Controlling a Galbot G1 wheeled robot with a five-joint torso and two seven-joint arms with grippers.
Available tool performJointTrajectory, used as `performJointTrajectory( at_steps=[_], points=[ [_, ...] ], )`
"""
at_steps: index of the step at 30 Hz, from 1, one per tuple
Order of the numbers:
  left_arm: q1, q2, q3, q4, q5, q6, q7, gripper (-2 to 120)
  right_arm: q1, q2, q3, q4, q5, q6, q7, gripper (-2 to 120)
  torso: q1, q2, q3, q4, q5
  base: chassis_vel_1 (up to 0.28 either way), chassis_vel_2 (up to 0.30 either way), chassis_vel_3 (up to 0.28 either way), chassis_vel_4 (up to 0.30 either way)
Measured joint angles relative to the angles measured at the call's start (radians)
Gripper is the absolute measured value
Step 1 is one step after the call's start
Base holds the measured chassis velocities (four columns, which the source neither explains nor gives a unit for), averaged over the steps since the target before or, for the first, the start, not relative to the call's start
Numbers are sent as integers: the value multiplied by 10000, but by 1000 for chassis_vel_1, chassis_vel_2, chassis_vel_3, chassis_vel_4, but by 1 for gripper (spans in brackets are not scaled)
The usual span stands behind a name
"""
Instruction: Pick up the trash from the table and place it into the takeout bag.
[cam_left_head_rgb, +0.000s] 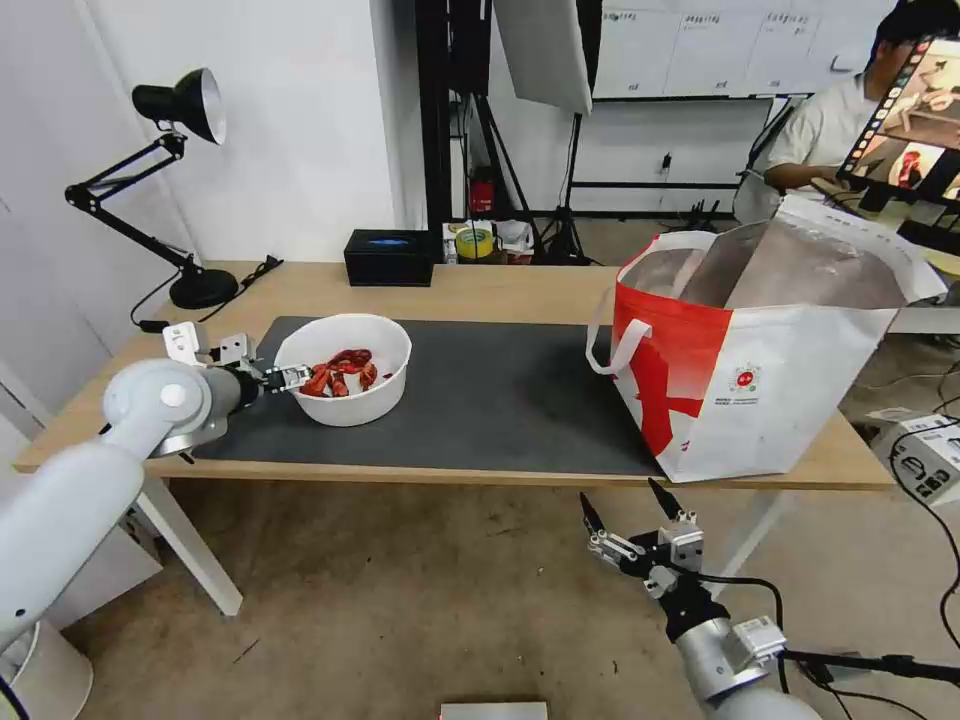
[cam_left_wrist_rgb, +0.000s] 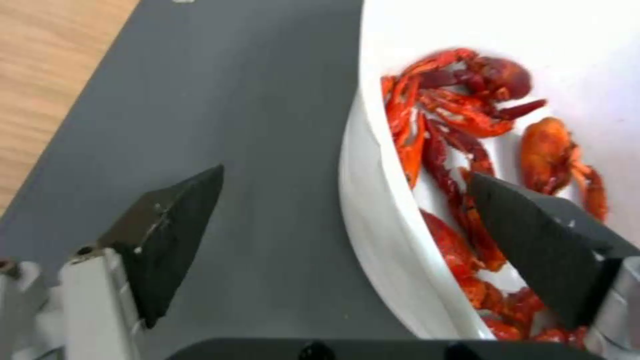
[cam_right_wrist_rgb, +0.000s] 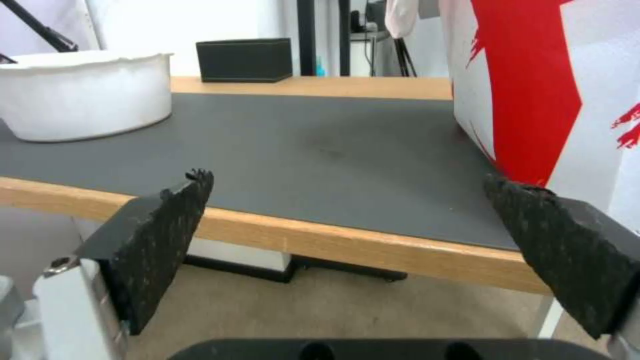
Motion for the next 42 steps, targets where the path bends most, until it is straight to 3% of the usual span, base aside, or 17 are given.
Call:
performJointTrajectory(
  at_steps=[2, 5, 27, 42],
  points=[
    [-11, -10, 21, 3, -44, 27, -133, 95, 0, 0, 0, 0, 0, 0, 0, 100, -1, 0, 0, 0, 1, 0, 0, 0, 0],
    [25, -5, 63, -2, -104, 195, -275, 80, 0, 0, 0, 0, 0, 0, 0, 100, -1, 0, 0, 1, -1, 0, 0, 0, 0],
    [271, 66, -108, -259, -114, 77, -315, 2, 0, 0, 0, 0, 0, 0, 0, 100, -1, 1, -1, 0, 0, 0, 0, 0, 0],
    [565, 110, -579, -736, -249, -181, -284, 0, 0, 0, 0, 0, 0, 0, 0, 100, -1, 0, 0, 1, -2, 0, 0, 0, 0]
  ],
)
